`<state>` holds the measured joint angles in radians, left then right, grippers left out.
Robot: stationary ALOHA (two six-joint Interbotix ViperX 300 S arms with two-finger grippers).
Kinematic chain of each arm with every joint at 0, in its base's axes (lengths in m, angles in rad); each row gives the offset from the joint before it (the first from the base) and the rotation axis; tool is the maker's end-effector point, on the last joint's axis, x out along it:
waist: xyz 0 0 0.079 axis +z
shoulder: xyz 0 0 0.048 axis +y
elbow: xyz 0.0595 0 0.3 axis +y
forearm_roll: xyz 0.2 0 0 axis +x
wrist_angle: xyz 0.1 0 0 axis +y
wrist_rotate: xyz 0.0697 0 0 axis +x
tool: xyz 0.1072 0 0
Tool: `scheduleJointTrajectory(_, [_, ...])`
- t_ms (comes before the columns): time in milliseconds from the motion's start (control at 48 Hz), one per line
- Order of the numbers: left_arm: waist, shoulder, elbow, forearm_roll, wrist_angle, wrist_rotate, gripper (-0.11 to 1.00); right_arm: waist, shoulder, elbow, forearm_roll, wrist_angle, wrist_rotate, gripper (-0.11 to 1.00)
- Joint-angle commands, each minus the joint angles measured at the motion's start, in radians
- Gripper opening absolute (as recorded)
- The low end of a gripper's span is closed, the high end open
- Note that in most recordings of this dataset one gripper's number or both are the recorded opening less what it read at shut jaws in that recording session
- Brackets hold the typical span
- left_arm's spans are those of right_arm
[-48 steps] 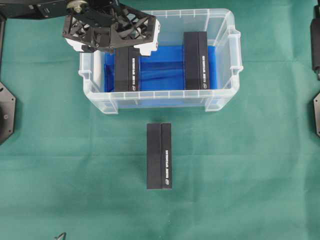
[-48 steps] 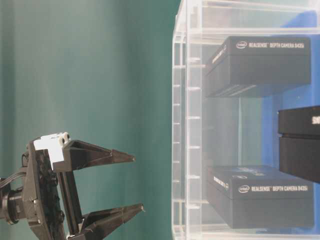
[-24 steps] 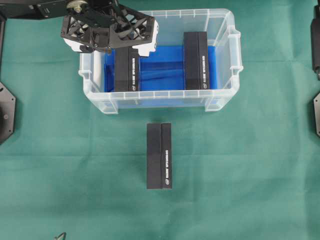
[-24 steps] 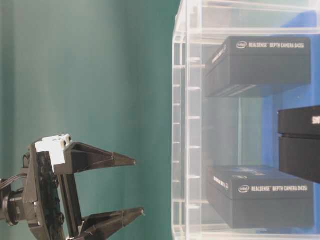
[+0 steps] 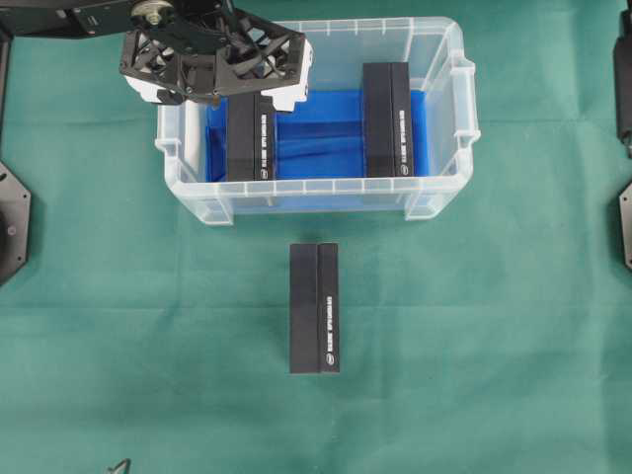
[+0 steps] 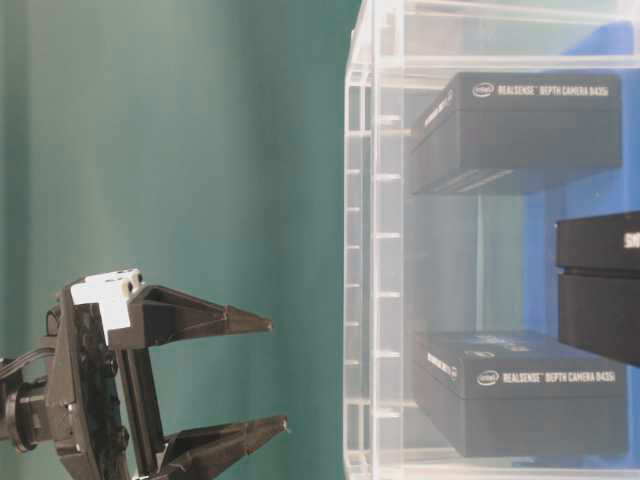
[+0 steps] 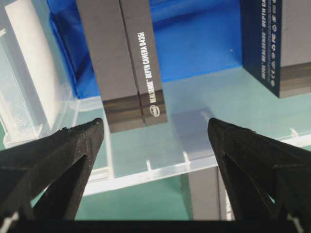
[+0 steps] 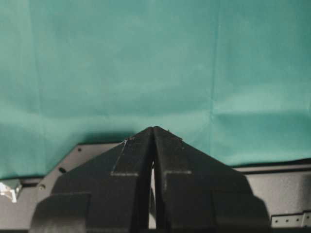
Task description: Take the box out of the case with the left arm.
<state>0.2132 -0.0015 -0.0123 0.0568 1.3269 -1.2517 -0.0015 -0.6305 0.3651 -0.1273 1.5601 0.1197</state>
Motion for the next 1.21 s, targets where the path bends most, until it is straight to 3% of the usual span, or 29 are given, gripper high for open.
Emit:
scheduleJointTrajectory(0, [-0.003, -0.014, -0.020, 0.002, -0.003, -0.002, 0.88, -0.002, -0.002, -0.018, -0.003, -0.005, -0.002, 0.00])
scheduleJointTrajectory(541, [-0.003, -0.009, -0.006, 0.008, -0.008, -0.009, 0.88, 0.000, -0.002, -0.018, -0.003, -0.005, -0.002, 0.00])
scheduleJointTrajectory(1187, [-0.003, -0.003, 0.141, 0.034, -0.137, -0.057, 0.88, 0.000, -0.002, -0.017, -0.003, -0.006, -0.002, 0.00])
